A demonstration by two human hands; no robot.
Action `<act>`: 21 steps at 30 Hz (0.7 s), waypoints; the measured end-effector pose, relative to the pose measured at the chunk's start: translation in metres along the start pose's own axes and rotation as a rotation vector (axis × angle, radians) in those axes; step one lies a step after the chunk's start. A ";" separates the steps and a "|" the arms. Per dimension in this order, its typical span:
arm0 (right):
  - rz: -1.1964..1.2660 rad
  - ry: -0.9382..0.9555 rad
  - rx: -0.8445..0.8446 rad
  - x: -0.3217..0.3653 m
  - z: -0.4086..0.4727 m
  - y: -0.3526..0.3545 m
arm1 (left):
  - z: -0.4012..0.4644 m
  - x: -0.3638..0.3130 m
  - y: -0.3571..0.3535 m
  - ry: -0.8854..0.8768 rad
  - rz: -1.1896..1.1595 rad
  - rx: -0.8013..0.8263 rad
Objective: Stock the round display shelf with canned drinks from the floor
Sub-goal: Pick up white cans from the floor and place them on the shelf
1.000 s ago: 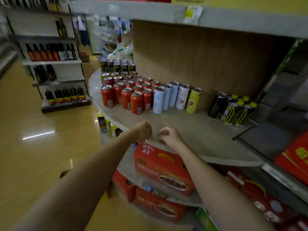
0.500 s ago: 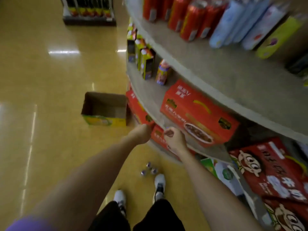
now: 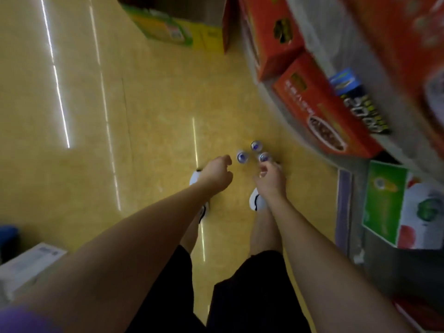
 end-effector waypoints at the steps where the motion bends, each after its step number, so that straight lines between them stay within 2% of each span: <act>1: -0.021 0.000 0.023 -0.013 0.013 -0.008 | 0.015 0.005 -0.017 0.011 -0.019 -0.002; 13: -0.365 0.198 0.344 -0.117 0.176 -0.128 | 0.190 0.040 -0.132 0.152 -0.151 -0.012; 17: -0.529 0.226 0.518 -0.140 0.202 -0.171 | 0.224 0.058 -0.156 0.189 -0.192 -0.021; 21: -0.662 0.263 0.520 -0.156 0.220 -0.193 | 0.237 0.075 -0.170 0.236 -0.227 -0.031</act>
Point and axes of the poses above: each hand's wrist, its own z-axis towards the middle knuckle, its own y-axis out of the back of the hand, x = y × z, the point moved 2 cm from there along z, towards the middle knuckle, and after that the axes turned 14 degrees about y, right-handed, at the moved point
